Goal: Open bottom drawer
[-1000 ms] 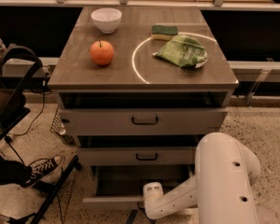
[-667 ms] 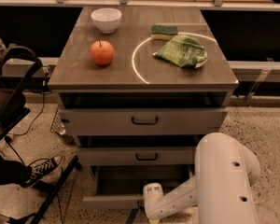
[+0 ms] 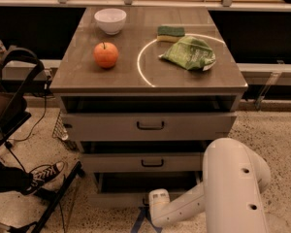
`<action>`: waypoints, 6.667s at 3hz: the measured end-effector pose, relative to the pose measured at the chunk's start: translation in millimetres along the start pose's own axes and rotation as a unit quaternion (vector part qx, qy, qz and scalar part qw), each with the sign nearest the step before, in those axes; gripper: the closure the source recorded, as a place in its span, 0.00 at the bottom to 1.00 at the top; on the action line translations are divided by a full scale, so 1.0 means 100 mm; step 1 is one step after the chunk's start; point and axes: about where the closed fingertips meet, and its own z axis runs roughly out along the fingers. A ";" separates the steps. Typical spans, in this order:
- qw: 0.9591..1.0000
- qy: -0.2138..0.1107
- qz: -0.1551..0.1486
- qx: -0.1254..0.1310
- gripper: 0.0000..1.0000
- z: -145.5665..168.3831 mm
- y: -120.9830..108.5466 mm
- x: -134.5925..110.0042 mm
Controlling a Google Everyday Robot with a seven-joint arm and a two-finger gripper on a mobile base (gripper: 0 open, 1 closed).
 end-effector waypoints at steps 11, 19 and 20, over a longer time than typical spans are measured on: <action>0.988 0.034 0.028 0.150 1.00 -0.73 -1.14 1.33; 0.992 0.045 0.102 -0.053 1.00 -0.63 0.02 1.95; 0.999 0.006 0.047 -0.009 1.00 -0.68 -0.54 1.60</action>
Offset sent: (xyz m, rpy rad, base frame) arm -0.0435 -0.0113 0.2647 -0.4959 -0.2889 -0.1950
